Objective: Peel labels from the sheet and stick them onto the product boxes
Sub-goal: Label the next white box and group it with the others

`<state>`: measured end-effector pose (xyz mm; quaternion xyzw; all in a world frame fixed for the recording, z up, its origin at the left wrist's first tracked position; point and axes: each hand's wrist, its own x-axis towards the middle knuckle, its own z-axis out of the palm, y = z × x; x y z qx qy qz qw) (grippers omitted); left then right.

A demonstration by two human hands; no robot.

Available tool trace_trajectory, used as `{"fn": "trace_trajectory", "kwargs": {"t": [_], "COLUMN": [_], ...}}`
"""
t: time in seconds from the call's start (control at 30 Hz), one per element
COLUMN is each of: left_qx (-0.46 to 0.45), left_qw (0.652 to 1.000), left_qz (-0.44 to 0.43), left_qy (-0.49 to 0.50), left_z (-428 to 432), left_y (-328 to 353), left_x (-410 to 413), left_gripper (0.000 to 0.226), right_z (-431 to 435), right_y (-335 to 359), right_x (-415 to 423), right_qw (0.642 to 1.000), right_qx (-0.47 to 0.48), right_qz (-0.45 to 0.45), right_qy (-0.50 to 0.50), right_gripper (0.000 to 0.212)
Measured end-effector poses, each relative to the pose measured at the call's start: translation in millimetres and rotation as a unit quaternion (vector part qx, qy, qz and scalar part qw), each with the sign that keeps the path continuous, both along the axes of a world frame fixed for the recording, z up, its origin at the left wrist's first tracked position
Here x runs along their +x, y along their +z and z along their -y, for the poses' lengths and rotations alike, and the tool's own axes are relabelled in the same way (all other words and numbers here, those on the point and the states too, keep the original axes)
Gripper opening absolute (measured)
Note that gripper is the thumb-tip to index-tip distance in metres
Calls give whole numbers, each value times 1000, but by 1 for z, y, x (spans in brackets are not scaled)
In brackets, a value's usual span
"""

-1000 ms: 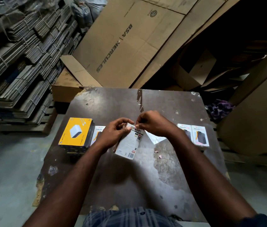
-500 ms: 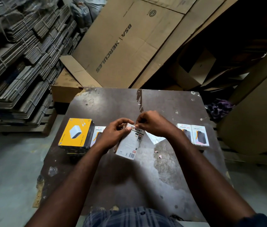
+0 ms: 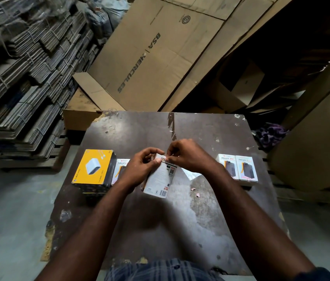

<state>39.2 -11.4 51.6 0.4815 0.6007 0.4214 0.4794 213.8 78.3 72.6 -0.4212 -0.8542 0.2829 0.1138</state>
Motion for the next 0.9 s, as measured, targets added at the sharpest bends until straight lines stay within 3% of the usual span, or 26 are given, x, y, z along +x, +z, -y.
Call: {"fn": "trace_trajectory", "kwargs": {"t": [0.3, 0.43, 0.47, 0.63, 0.9], "left_qx": [14, 12, 11, 23, 36], "left_qw": [1000, 1000, 1000, 997, 997], "left_qz": [4, 19, 24, 69, 72], "left_qy": [17, 8, 8, 10, 13], "left_z": [3, 6, 7, 9, 7], "left_y": [-3, -2, -1, 6, 11], "left_x": [-3, -6, -7, -7, -5], "left_gripper": [15, 17, 17, 18, 20], "right_z": [4, 7, 7, 10, 19], "right_y": [-5, -11, -13, -27, -33], "right_x": [0, 2, 4, 4, -5], "right_qw": [997, 989, 984, 933, 882], "right_qx": [-45, -97, -118, -257, -304], "right_qz": [-58, -111, -130, -236, -334], "right_qy": [-18, -31, -37, -86, -137], "right_gripper": [12, 65, 71, 68, 45]}}
